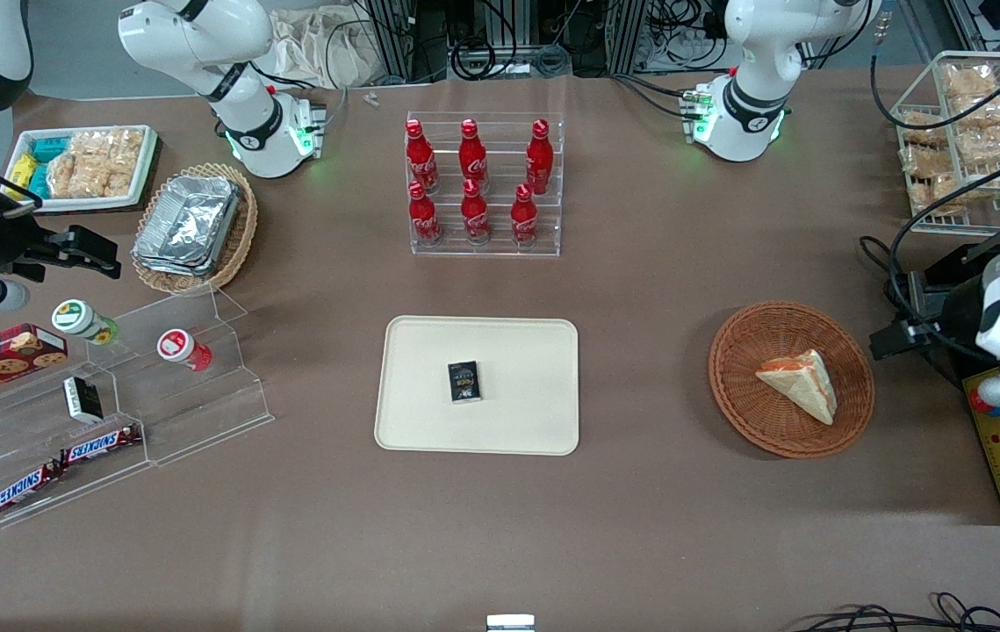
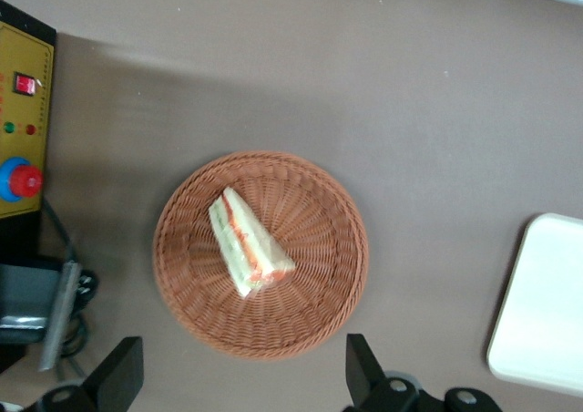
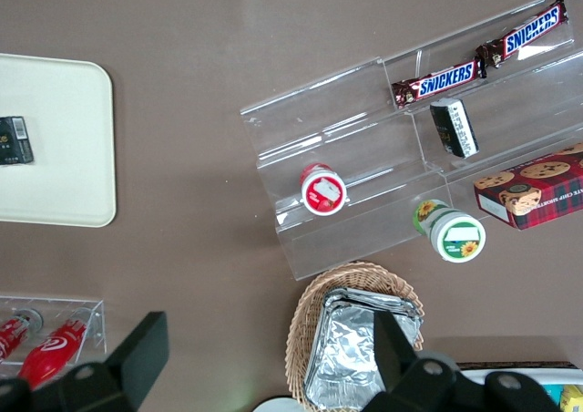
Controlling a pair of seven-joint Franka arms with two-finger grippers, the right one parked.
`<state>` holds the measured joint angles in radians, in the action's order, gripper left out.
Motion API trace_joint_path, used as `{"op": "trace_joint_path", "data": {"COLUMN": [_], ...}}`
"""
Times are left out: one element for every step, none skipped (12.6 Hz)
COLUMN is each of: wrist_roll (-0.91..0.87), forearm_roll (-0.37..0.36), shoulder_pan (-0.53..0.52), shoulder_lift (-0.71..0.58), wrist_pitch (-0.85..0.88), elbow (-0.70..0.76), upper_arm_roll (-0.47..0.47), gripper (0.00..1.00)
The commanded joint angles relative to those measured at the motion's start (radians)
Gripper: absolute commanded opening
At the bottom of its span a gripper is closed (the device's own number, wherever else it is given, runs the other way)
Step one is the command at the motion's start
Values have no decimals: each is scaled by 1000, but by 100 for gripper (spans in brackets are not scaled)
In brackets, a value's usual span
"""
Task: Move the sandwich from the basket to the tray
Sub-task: 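Move the left gripper over the sandwich in the wicker basket, then lower the left gripper and close it on the triangular sandwich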
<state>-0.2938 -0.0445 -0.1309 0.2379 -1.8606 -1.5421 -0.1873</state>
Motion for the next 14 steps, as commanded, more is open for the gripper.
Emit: {"op": "trace_joint_path", "data": {"wrist_roll": [-193,-338,-425,-433,-447,-449,-456,-476,-481,-482,-481,-481,-481,-482], "forearm_roll": [2,2,0,-6,-11,-11,-12,-12,-12,-12,-12,-14,-14,-14], "shoulder_pan": [-10,-12,-12,-12,-12,-12,-18,-18,-18,-18,-18,-18,-18,-18], "shoulder_lift": [-11,-8,14,35,58,75,90,103,113,123,124,124,127,127], "wrist_pitch": [-280,-320,-324,-325,-325,-325,-325,-325,-328,-334,-347,-363,-388,-408], "elbow": [-256,-289,-289,-292,-292,-297,-305,-309,-318,-322,-334,-355,-372,-389], "upper_arm_roll": [-1,0,3,3,3,6,14,20,23,35,46,48,48,48], "gripper": [100,100,100,100,100,100,100,100,100,100,100,100,100,100]}}
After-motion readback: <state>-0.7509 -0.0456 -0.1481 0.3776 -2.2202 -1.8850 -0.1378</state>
